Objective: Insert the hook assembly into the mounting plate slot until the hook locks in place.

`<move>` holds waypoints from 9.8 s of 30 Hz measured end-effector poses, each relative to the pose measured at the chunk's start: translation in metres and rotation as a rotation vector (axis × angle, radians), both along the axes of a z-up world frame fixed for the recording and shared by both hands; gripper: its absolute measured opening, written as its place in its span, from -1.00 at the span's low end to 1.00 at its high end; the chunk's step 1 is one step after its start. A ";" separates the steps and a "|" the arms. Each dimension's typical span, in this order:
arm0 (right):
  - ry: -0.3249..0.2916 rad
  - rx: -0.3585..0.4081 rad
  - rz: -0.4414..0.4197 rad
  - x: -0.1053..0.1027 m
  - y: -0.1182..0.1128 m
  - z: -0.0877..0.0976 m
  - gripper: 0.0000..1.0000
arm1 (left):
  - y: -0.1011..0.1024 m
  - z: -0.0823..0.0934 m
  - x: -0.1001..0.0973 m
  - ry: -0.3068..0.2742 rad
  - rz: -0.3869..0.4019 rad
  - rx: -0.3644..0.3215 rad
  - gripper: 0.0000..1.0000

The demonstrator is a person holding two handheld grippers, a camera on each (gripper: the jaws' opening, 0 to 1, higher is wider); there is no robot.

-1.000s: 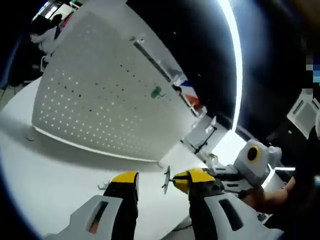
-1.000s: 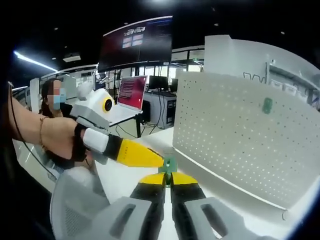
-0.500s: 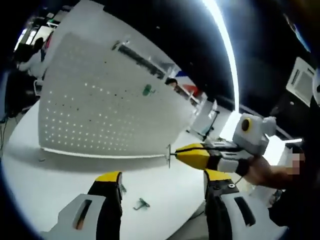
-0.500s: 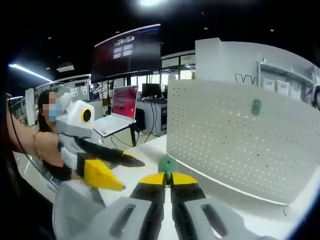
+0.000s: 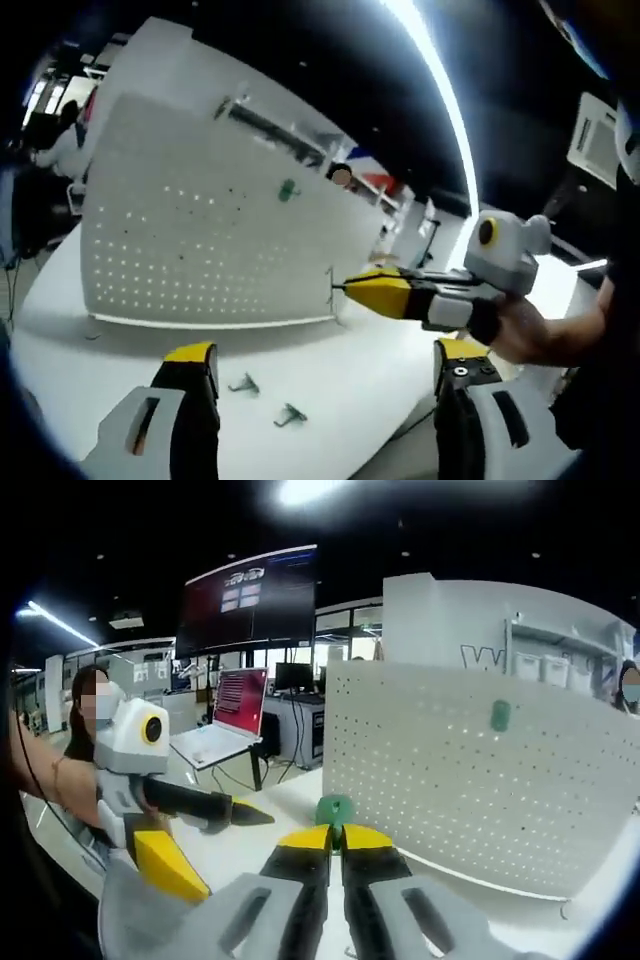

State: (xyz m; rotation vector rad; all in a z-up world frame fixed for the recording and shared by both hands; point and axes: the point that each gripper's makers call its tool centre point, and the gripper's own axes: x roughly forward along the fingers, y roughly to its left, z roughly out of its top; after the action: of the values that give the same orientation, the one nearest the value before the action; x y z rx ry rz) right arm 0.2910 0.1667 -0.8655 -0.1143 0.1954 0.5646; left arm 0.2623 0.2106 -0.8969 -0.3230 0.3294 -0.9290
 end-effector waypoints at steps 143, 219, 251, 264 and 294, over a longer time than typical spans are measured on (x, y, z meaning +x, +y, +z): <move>-0.297 0.032 -0.524 0.095 -0.196 0.069 -0.49 | 0.031 -0.037 0.010 0.148 0.023 0.161 1.00; 0.402 -0.377 -0.035 -0.016 -0.063 -0.254 -0.67 | 0.049 -0.117 -0.029 0.351 0.066 0.269 1.00; 0.406 -0.366 -0.123 0.012 -0.075 -0.255 -0.99 | 0.046 -0.116 -0.017 0.359 0.052 0.247 1.00; 0.343 -0.288 -0.197 0.033 -0.087 -0.212 -0.99 | 0.052 -0.100 -0.006 0.318 0.062 0.238 1.00; 0.248 0.071 -0.079 0.027 -0.045 -0.100 -0.99 | 0.075 -0.064 0.022 0.238 0.073 0.194 0.97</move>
State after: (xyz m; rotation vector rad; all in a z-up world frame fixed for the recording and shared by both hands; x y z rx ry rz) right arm 0.3177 0.1218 -0.9657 0.0331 0.4189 0.5060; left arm 0.2839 0.2856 -0.9610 -0.2651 0.6182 -0.7810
